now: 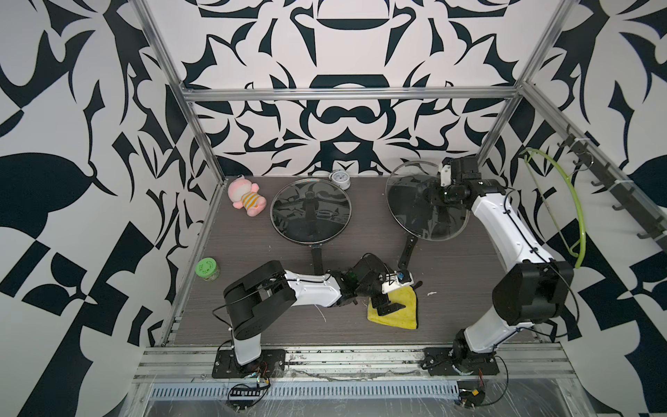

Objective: Wipe the pot lid with a cloth
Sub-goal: Pick up the pot lid from the cooking pot, then pick up the cleaning item at the center of the board.

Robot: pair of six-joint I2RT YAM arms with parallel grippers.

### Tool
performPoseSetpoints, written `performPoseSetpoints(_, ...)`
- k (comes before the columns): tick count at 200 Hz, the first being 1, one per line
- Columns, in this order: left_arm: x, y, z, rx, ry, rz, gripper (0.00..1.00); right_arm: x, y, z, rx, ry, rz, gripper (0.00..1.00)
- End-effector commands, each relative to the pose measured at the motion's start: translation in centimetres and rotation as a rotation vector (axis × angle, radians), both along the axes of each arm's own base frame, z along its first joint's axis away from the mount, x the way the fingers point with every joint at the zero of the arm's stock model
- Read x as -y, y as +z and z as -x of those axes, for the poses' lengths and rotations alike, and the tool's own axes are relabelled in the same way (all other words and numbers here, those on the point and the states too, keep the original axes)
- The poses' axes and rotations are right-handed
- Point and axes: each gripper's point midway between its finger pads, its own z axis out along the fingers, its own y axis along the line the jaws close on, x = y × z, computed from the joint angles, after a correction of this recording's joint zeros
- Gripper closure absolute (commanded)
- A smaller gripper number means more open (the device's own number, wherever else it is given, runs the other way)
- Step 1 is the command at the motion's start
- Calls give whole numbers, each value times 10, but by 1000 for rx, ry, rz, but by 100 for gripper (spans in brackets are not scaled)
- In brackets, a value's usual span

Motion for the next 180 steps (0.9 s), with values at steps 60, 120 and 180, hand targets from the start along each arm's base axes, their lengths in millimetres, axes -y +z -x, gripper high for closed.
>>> performPoseSetpoints(60, -29, -59, 16, -40, -126, -352, 1, -4, 84, -16, 299, 9, -24, 100)
performPoseSetpoints(120, -43, -87, 4, -7, -94, -496, 1, -4, 85, -11, 303, 11, -26, 100)
performPoseSetpoints(180, -55, -102, 1, -4, -81, -574, 32, -3, 88, -7, 310, 10, -21, 100)
